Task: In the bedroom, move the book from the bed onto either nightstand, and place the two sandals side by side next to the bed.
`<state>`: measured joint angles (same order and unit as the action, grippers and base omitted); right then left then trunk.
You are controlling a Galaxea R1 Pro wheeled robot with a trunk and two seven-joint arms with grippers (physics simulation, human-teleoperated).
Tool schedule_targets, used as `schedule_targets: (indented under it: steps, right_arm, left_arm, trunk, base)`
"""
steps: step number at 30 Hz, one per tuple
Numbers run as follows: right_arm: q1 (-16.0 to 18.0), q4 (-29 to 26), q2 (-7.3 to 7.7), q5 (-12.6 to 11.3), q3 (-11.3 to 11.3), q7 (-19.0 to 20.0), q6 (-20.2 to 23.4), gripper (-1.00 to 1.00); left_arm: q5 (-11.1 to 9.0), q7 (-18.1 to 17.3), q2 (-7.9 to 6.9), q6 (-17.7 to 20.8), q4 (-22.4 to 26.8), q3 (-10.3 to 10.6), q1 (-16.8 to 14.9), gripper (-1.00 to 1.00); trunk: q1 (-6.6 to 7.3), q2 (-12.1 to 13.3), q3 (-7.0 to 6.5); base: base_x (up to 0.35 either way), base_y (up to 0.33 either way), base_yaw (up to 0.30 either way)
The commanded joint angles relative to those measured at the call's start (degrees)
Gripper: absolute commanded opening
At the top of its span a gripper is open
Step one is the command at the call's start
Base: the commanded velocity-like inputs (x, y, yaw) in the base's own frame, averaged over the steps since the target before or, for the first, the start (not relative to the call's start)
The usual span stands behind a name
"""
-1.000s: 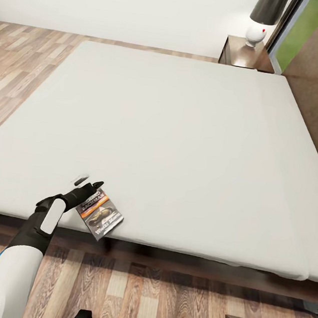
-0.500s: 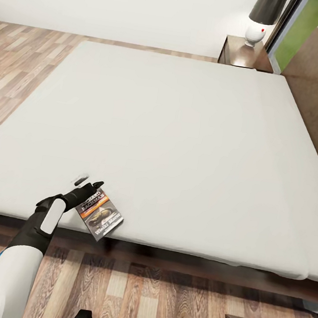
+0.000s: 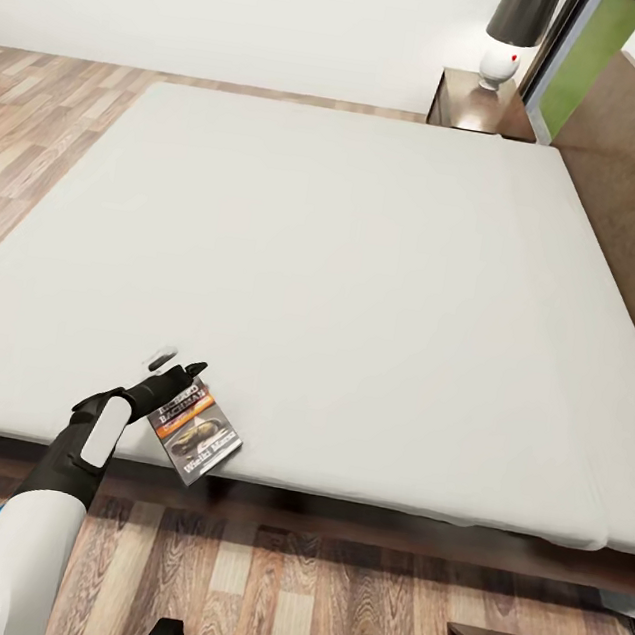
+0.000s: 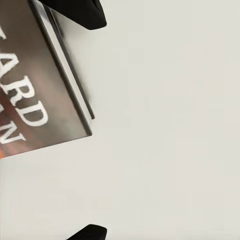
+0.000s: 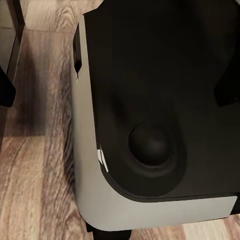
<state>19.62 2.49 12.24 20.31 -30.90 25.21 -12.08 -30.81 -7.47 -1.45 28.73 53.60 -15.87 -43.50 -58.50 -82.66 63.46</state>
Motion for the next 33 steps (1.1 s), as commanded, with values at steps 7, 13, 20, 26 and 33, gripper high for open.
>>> schedule_targets:
  steps: [7,13,20,26,33]
  right_arm:
    - [0.1,0.2,0.06,0.5,-0.5,0.0,-0.4,1.0]
    - [0.1,0.2,0.06,0.5,-0.5,0.0,-0.4,1.0]
    - [0.1,0.2,0.06,0.5,-0.5,0.0,-0.4,1.0]
    - [0.1,0.2,0.06,0.5,-0.5,0.0,-0.4,1.0]
    - [0.1,0.2,0.06,0.5,-0.5,0.0,-0.4,1.0]
  left_arm:
    - [-0.3,0.0,0.04,0.6,-0.5,-0.1,0.0,1.0]
    - [-0.3,0.0,0.04,0.6,-0.5,-0.1,0.0,1.0]
    - [-0.3,0.0,0.04,0.6,-0.5,-0.1,0.0,1.0]
    - [-0.3,0.0,0.04,0.7,-0.5,-0.1,0.0,1.0]
    - [-0.3,0.0,0.04,0.7,-0.5,-0.1,0.0,1.0]
  trunk:
    - [-0.01,0.0,0.03]
    - [-0.01,0.0,0.03]
    - [-0.01,0.0,0.03]
    - [-0.01,0.0,0.03]
    - [0.21,0.4,-0.15]
  base:
    - [-0.049,0.0,0.0]
    - [-0.046,0.0,0.0]
    - [-0.003,0.0,0.0]
    - [0.0,0.0,0.0]
    - [0.0,0.0,0.0]
